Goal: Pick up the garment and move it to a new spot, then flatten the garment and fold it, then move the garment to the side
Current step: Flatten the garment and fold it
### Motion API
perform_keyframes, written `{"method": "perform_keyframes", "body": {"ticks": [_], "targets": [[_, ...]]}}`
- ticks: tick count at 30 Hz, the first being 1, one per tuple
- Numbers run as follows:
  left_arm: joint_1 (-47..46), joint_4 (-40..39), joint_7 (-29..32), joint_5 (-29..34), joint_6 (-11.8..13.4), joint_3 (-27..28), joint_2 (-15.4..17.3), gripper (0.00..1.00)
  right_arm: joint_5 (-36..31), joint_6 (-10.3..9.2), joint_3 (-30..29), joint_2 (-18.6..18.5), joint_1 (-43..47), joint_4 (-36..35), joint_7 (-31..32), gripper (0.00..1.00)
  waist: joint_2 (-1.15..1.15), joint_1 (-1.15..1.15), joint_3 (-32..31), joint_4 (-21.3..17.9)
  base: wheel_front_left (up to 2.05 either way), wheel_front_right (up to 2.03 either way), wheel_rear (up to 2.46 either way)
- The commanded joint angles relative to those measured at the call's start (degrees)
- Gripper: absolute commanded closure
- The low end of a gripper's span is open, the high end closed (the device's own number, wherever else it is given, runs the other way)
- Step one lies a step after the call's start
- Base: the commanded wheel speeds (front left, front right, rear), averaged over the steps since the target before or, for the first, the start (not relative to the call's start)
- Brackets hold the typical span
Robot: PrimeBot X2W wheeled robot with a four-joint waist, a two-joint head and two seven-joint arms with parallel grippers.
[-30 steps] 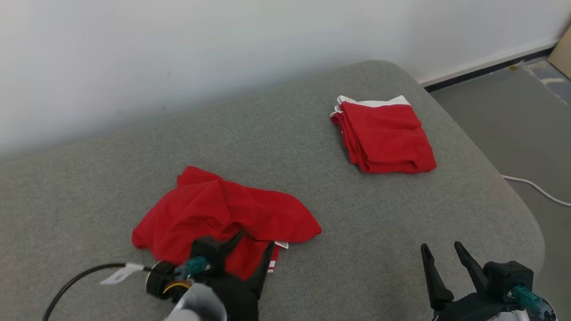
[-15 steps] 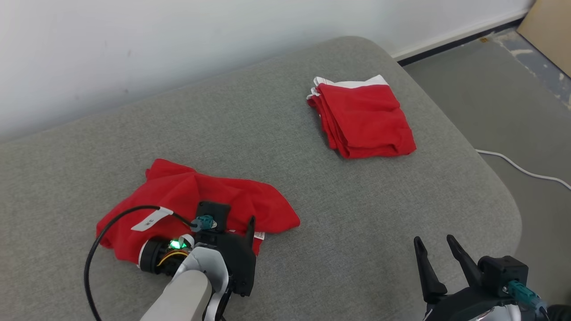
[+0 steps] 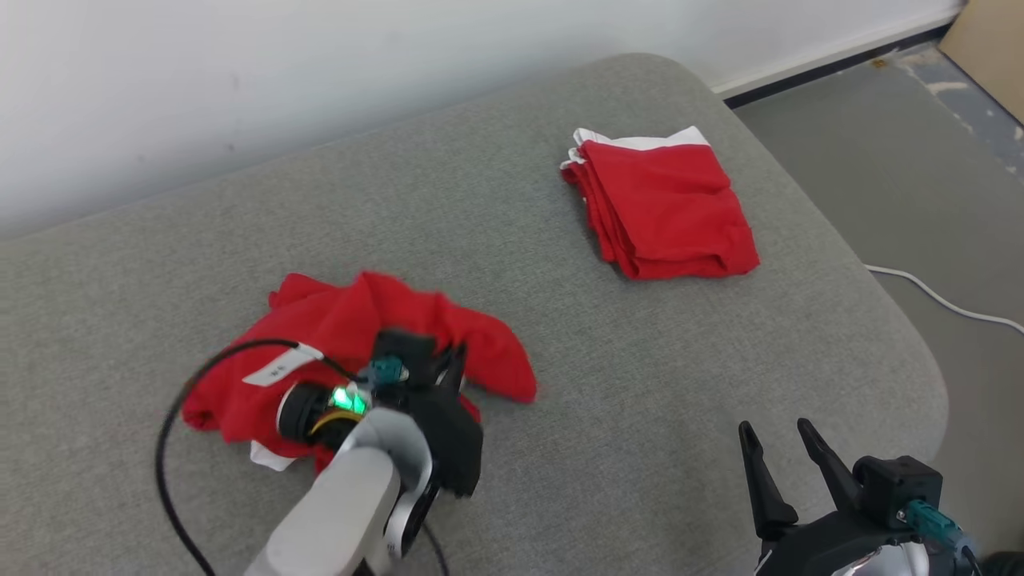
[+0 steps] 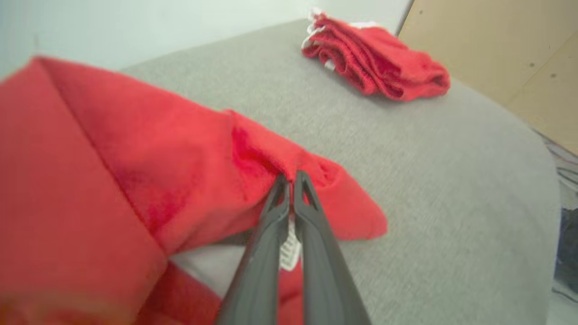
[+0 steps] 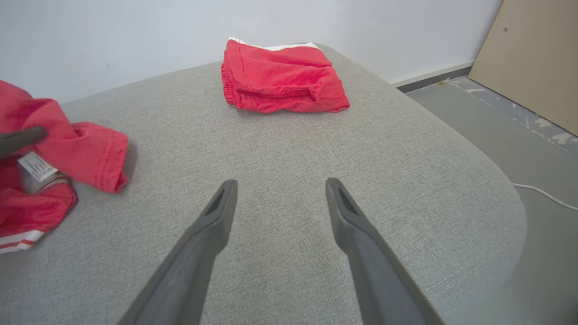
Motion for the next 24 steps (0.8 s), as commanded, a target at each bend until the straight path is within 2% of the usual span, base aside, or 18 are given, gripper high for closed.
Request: {"method": "perform_keyframes", "body": {"ticks": [1, 5, 9, 13, 18, 24], "targets": [[-1.6, -1.1, -1.5, -0.5, -0.6, 0.4, -0.5, 1.0, -0.3, -0.14, -0.1, 0.0, -0.2, 0.0, -0.1, 0.0, -0.01, 0.0, -0.4, 1.1, 0.0, 0.0, 0.0], [-4.8, -6.3, -7.4, -3.8, -2.8, 2.1, -1.5, 1.0, -0.9, -0.14, -0.3, 0.0, -0.1, -0.3, 0.4, 0.0, -0.01, 0.0, -1.5, 3.4, 0.0, 0.0, 0.0], [-8.4, -14.8, -12.1, -8.8, -5.0, 3.3, -2.0, 1.0, -1.5, -0.14, -0.5, 0.0, 0.6, -0.8, 1.1, 0.0, -0.01, 0.0, -3.1, 6.2, 0.0, 0.0, 0.0], [-11.8, -24.0, -14.1, -11.5, -5.5, 3.5, -2.0, 1.0, -2.0, -0.14, -0.5, 0.0, 1.4, -1.4, 1.7, 0.0, -0.01, 0.0, -4.8, 9.2, 0.0, 0.0, 0.0], [-13.0, -33.4, -15.5, -15.6, -3.2, 6.9, -1.9, 1.0, -2.3, -0.14, -0.9, 0.0, 2.4, -1.9, 2.5, 0.0, -0.01, 0.0, -6.9, 13.1, 0.0, 0.0, 0.0], [-5.4, -34.9, -15.1, -19.2, 1.6, 11.5, -0.2, 1.0, -2.5, -0.14, -0.4, 0.0, 2.8, -2.6, 3.2, 0.0, -0.01, 0.0, -7.9, 16.6, 0.0, 0.0, 0.0]]}}
